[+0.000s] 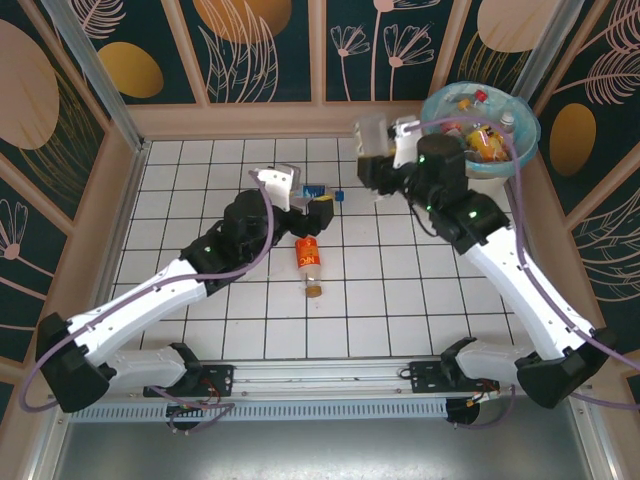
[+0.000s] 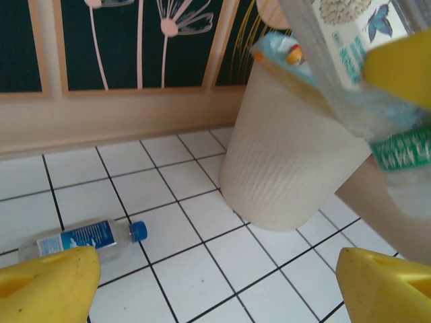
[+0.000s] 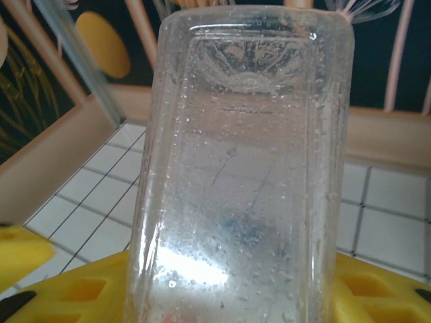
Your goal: Put the plastic bottles in the bin
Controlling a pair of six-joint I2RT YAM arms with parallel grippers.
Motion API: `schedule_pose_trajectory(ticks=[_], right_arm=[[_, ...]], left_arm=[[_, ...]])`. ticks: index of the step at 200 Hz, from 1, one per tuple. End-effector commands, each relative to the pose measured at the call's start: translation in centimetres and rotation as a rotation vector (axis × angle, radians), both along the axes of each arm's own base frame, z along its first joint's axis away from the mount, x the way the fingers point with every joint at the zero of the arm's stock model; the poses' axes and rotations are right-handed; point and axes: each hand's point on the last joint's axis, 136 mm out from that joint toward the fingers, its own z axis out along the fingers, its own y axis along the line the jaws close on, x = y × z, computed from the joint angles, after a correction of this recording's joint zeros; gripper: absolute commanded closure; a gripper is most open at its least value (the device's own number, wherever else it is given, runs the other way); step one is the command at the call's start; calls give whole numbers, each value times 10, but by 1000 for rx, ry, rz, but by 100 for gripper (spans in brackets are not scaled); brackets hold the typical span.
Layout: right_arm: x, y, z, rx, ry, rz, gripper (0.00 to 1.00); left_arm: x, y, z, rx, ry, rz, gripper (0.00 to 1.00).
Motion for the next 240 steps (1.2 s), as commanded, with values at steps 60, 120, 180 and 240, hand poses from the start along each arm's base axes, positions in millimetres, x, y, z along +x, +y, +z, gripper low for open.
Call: schedule_pose_trajectory(ticks=[60, 120, 180, 240], right_arm=[[55, -107, 68, -201, -123, -175, 71], [97, -147, 21, -250, 12, -250, 71], [119, -181, -9, -211, 108, -283, 68], [136, -201, -30, -230, 147, -291, 58]], left_arm=[[-3, 11, 10, -11, -24, 20, 9], [3, -22, 1, -65, 35, -64, 9], [13, -68, 10, -121, 76, -191, 11], [15, -72, 2, -132, 95, -189, 11]])
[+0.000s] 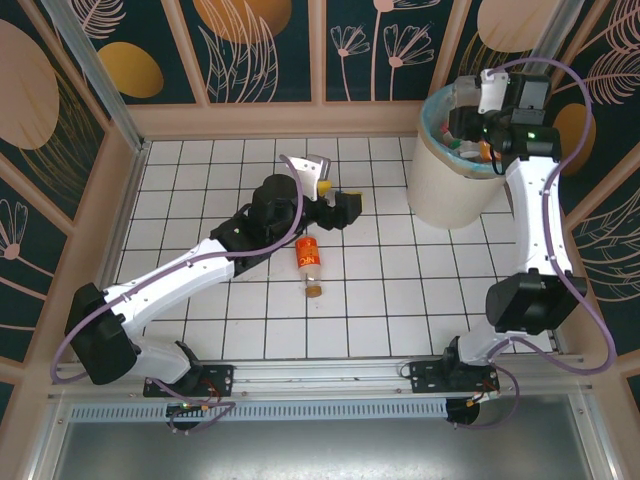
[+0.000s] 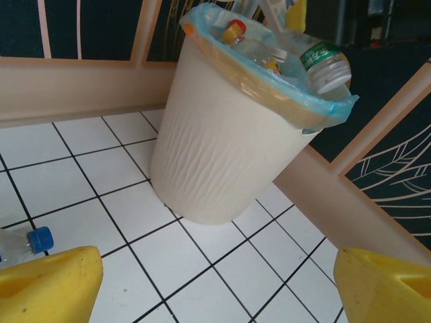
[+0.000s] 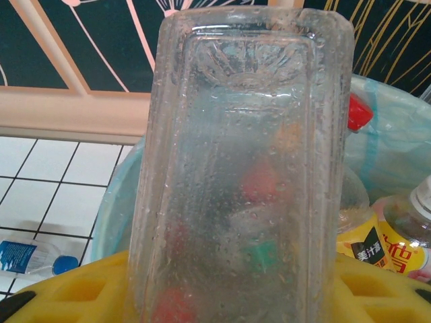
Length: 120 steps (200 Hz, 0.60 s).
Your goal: Put the plastic bottles in the bin
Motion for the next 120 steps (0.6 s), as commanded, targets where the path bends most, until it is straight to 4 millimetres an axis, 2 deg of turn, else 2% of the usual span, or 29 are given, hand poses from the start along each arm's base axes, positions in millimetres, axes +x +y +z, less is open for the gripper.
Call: schedule_pose_trajectory(ticks=[1, 7, 19, 32, 72, 92, 120], right_arm=[[9, -6, 2, -12, -10, 16, 57], [11, -9, -1, -17, -2, 2, 52], [14, -14, -4, -24, 5, -32, 34], [16, -18, -4, -26, 3, -54, 28], [16, -16, -6, -14, -2, -50, 28], [16, -10, -18, 9, 26, -36, 34], [20, -5, -45, 43, 83, -35, 43]], left_arm=[[2, -4, 13, -47, -12, -7, 11], [2, -4, 13, -46, -13, -5, 11], [2, -3, 13, -46, -10, -3, 11], [2, 0, 13, -47, -10, 4, 11], [-1, 8, 10, -50, -11, 23, 11], [-2, 10, 8, -49, -13, 28, 11], [-3, 9, 6, -44, -14, 19, 11]])
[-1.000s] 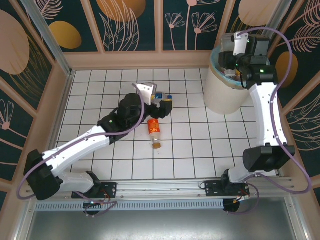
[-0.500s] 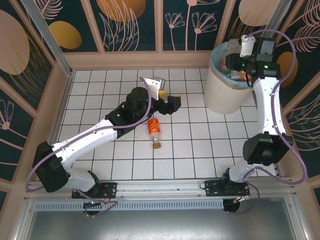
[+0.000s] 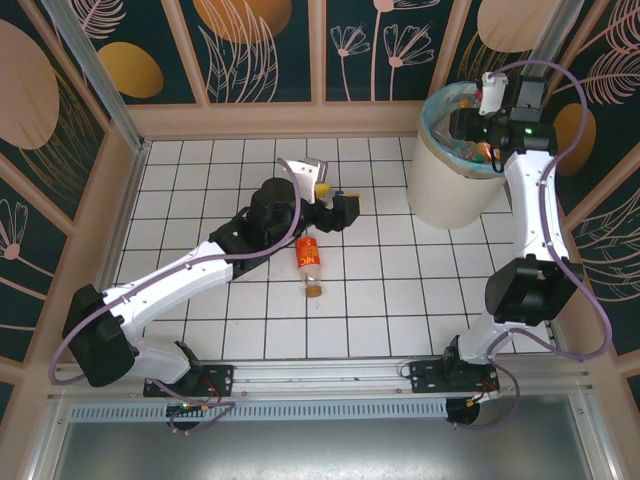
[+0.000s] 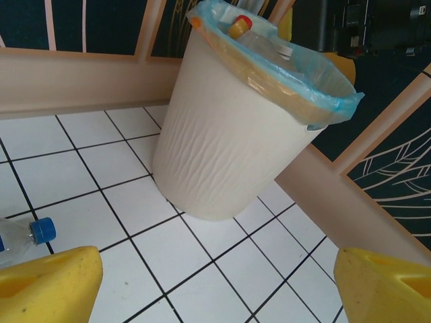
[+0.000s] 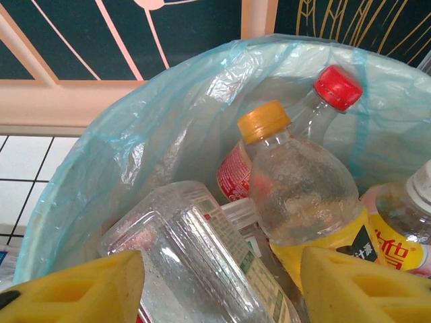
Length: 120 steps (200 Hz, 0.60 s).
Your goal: Put the plastic bottles in the bin
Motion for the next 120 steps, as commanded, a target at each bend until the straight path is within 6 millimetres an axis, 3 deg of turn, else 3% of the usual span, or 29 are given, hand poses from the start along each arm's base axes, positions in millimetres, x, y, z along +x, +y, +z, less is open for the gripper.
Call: schedule_pose_trajectory(ticks=[1, 23, 52, 71, 94, 120], right_arm=[[4, 8, -19, 40, 34, 7, 43], [6, 10, -45, 76, 114, -7, 48], [3, 10, -88, 82, 232, -31, 45], [0, 8, -104, 77, 272, -45, 45], [5, 8, -91, 88, 253, -57, 43], [10, 13, -40, 96, 159, -71, 28]], left_arm=[[-1, 4, 14, -42, -31, 11, 11], [0, 3, 11, -33, -42, 1, 10], [5, -6, 6, -3, -51, -11, 10], [9, -14, 4, 16, -47, -31, 10], [12, -21, 4, 17, -36, -46, 10], [11, -19, 13, 1, -53, -39, 10]])
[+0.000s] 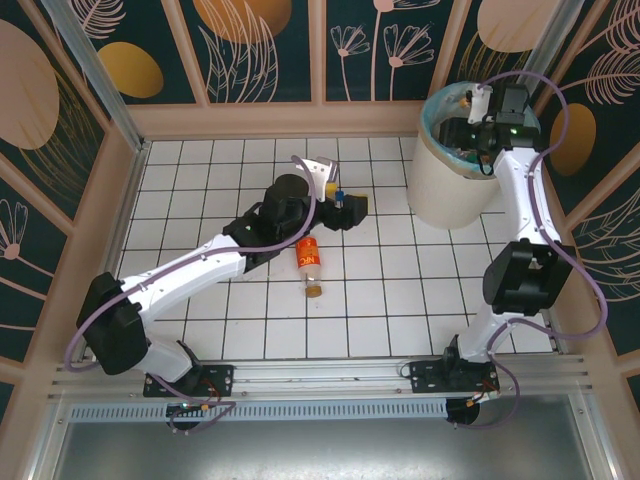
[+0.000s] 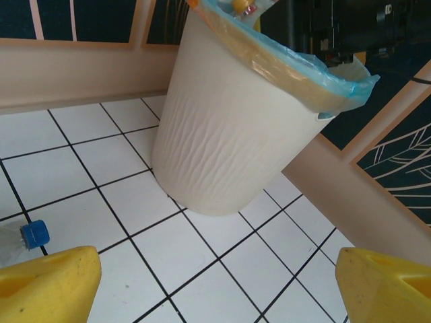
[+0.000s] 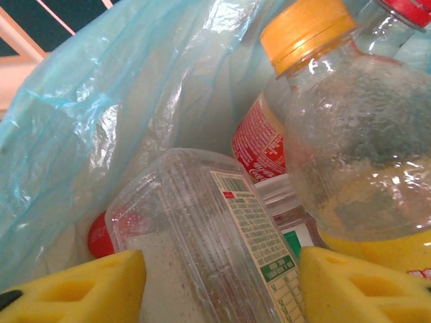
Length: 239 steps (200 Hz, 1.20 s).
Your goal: Put the plastic bottles in the bin
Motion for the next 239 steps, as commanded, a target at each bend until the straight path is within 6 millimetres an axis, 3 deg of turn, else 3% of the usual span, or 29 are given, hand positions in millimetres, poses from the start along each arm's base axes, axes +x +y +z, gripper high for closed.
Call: schedule_pose_trajectory(ticks=[1, 26, 40, 68, 97, 113, 117, 132, 152, 173, 203, 239], right_arm=[[-5, 4, 9, 9, 41, -42, 28], [-12, 23, 61, -12, -82, -84, 19], [-27, 58, 79, -50, -150, -50, 15], [-66, 117, 93, -63, -328, -42, 13], [-109, 180, 90, 54, -467, 68, 15], [-130, 221, 70, 114, -448, 151, 15], [-136, 233, 62, 125, -435, 180, 15], [-160, 273, 23, 105, -377, 299, 15], [-179, 305, -34, 63, -273, 349, 15], [-192, 331, -83, 46, -151, 372, 15], [-214, 368, -137, 50, -21, 451, 15], [-217, 382, -181, 28, 89, 467, 14]], left_arm=[[-1, 0, 28, -42, -55, -14, 10], [-2, 10, 41, -52, -87, 19, 10], [-2, 21, 46, -47, -110, 56, 9], [1, 56, 45, -3, -157, 198, 8], [1, 108, 33, 80, -165, 399, 7], [-7, 133, 36, 60, -171, 466, 6], [-9, 138, 28, 66, -162, 477, 6], [-18, 154, 28, 39, -153, 505, 5], [-27, 174, 20, 39, -123, 555, 4], [-35, 190, 4, 38, -76, 598, 3], [-45, 202, -16, 11, -13, 624, 3], [-51, 206, -72, 13, 113, 647, 4]])
